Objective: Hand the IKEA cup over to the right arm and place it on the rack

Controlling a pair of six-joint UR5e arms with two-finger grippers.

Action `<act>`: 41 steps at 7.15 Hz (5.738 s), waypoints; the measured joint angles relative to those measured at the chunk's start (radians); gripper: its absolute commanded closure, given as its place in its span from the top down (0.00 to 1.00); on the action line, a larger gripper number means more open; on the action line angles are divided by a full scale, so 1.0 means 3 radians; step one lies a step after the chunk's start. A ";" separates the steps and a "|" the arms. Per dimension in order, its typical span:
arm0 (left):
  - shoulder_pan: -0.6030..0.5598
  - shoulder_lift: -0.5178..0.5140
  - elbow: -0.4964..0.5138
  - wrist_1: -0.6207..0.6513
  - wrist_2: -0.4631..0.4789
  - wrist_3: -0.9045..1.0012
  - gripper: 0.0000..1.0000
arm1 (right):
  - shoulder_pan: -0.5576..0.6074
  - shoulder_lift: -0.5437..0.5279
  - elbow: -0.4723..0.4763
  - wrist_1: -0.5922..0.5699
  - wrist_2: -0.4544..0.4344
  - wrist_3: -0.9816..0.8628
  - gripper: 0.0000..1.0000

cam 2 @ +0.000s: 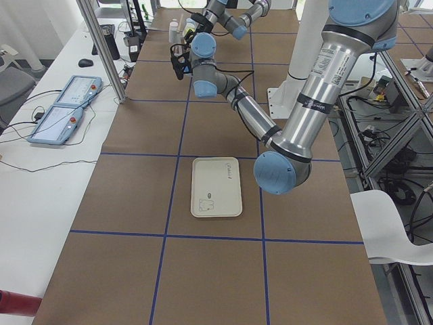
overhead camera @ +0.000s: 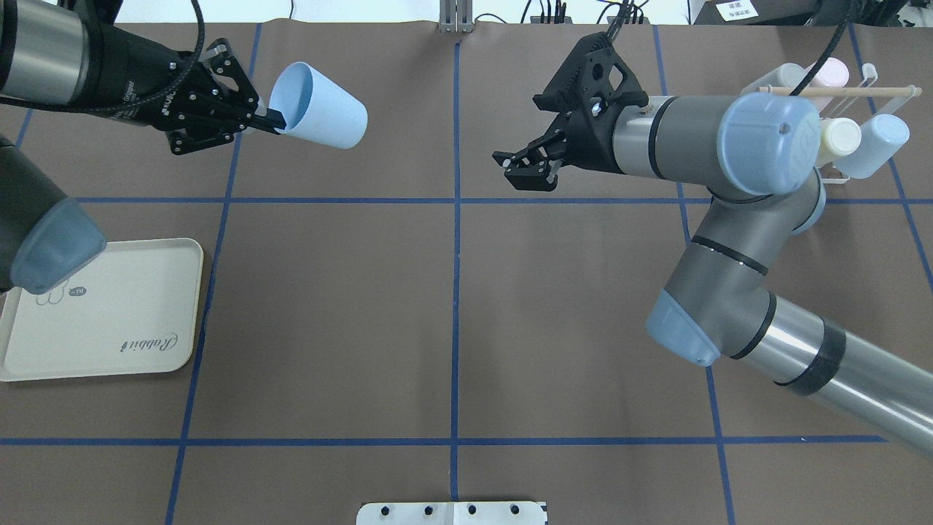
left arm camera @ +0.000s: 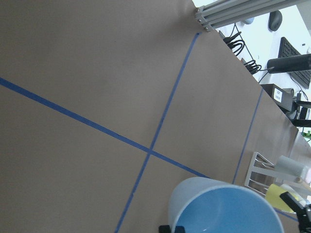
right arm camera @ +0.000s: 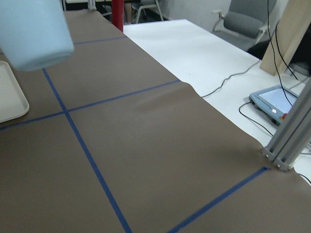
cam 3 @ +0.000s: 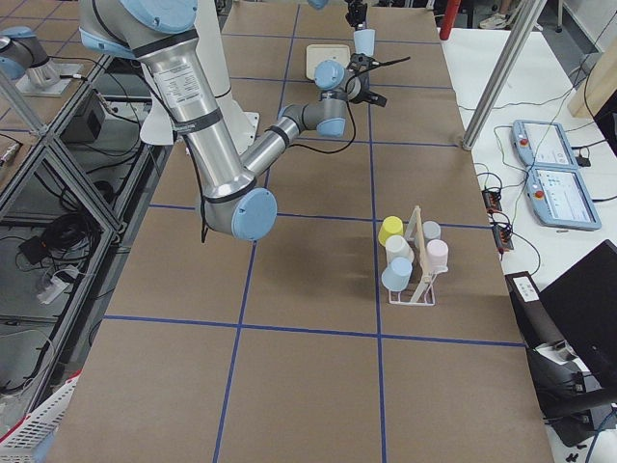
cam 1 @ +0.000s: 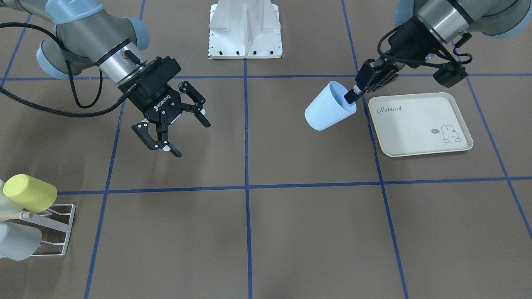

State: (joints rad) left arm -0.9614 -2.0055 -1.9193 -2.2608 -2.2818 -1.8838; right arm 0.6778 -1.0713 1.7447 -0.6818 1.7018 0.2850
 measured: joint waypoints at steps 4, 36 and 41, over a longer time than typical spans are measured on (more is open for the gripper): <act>0.0228 -0.0323 0.0003 -0.0010 0.0002 -0.0354 0.00 | -0.0421 0.0086 0.0012 0.0488 -0.0446 -0.0650 0.98; 0.0077 0.0508 0.0112 -0.0011 0.0012 0.1190 1.00 | 0.0454 -0.0652 0.0832 -0.2144 -0.1104 -0.3096 0.16; 0.0081 0.0509 0.0113 -0.0016 0.0017 0.1192 1.00 | 0.1307 -0.1009 0.0547 -0.2112 -0.1139 -0.5949 0.23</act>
State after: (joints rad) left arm -0.9373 -1.8527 -1.8855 -2.2657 -2.2766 -1.5263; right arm 1.0699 -1.3739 1.9088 -1.3154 1.3602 -1.4997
